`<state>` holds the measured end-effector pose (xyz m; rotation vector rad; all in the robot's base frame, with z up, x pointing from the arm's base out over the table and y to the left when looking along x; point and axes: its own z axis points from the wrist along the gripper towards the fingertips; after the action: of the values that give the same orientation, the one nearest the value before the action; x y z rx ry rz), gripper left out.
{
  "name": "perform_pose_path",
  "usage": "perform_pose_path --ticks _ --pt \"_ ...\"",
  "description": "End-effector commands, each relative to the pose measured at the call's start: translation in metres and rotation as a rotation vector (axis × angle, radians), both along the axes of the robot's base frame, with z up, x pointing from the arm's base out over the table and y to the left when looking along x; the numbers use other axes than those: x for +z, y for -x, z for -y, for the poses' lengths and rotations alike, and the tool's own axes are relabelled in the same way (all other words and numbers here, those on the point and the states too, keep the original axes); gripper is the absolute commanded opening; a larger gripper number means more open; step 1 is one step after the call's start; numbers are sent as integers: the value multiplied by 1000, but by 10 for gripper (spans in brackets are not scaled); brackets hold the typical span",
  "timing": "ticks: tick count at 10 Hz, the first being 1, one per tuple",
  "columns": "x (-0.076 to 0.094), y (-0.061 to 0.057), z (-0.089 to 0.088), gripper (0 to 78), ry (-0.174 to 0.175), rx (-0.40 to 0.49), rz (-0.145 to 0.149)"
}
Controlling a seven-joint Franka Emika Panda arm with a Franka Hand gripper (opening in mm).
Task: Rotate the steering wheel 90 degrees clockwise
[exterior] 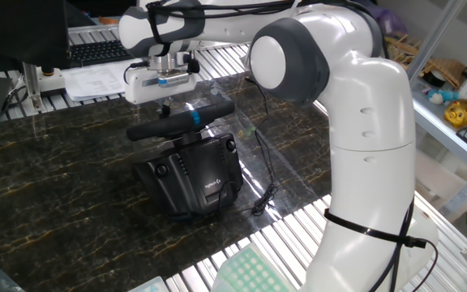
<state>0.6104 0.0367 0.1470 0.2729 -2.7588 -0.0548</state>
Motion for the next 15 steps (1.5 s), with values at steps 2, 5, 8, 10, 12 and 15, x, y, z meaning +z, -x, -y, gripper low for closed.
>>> perform_pose_path --ticks 2,5,8,10,12,15 --pt "2 -1 5 0 50 -5 -15" --pt "10 1 18 0 62 -37 -47" --pt "7 6 22 0 78 -79 -53" --pt "6 8 21 0 88 -93 -55" --pt "10 10 22 0 104 -105 -60" --pt "16 16 24 0 144 -118 -70"
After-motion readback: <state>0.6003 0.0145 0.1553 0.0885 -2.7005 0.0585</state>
